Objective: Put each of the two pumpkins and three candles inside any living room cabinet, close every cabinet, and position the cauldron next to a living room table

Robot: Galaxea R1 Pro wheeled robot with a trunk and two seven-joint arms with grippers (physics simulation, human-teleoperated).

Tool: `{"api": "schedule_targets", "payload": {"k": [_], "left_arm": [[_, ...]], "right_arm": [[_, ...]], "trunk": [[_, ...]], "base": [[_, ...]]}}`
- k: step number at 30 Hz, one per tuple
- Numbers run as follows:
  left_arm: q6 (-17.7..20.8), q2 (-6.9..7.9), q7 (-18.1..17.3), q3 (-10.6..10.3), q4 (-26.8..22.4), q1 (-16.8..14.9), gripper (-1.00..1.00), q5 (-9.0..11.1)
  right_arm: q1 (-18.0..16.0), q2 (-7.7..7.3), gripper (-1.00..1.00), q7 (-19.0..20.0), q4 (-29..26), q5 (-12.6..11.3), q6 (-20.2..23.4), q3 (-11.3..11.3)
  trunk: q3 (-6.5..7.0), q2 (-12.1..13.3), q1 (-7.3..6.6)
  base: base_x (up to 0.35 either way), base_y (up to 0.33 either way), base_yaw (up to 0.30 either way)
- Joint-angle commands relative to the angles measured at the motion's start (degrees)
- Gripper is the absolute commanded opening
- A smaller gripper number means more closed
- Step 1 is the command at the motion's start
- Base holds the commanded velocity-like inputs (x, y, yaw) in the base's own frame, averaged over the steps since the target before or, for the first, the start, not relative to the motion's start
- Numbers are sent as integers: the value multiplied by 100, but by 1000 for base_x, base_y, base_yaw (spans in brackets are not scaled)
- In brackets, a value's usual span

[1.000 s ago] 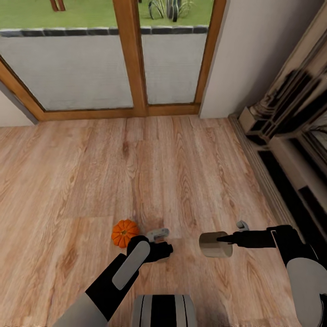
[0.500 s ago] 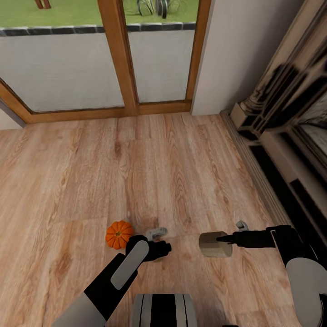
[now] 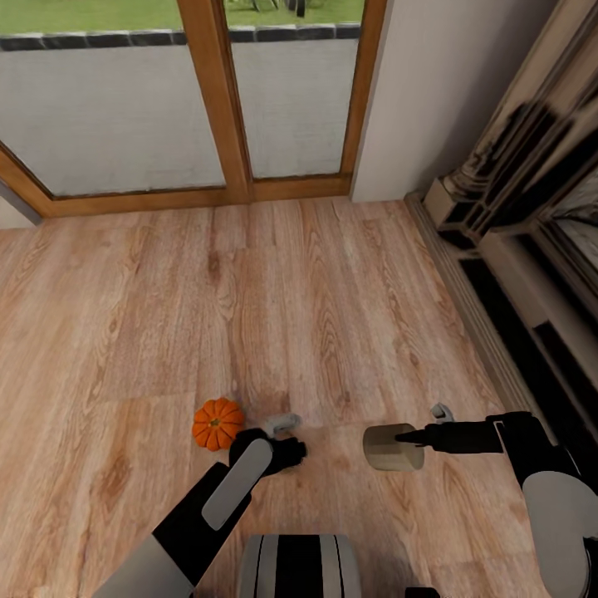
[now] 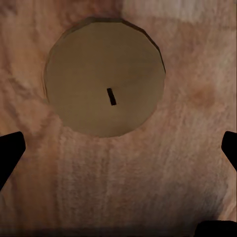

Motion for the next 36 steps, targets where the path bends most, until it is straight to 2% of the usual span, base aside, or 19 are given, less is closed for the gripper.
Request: {"api": "schedule_targets", "payload": {"k": [1,4,8,13,20,29,36], "left_arm": [[9,1,197,-2,-60,-4,100,-47],[8,1,408,11,-165,-4,100,-298],[-1,-2,439,27,-208,-4,100,-397],[-9,-8,400,18,-218,-4,100,-404],[-11,-8,95,18,-205,-4,100,-409],[-140,-2,57,17,-214,-4,100,-412],[-143,1,63,16,-223,-4,100,-413]], "right_arm": [[-4,10,-100,45,-5,59,64,-34],[-3,13,-100,37,-5,59,60,-34],[-2,16,-100,32,0,59,58,-34],[-5,17,-100,26,2,59,58,-34],[-2,26,-100,26,2,66,55,-34],[-6,26,-100,26,3,68,50,-33],[-1,26,-100,26,3,68,49,-33]], "trunk": [[-4,-2,-1],[-48,-4,4],[-92,-7,9],[-137,-10,15],[-292,-19,33],[-491,-31,56],[-491,-31,56]], "base": [[0,0,0],[0,0,0],[0,0,0],[0,0,0],[0,0,0],[0,0,0],[0,0,0]]}}
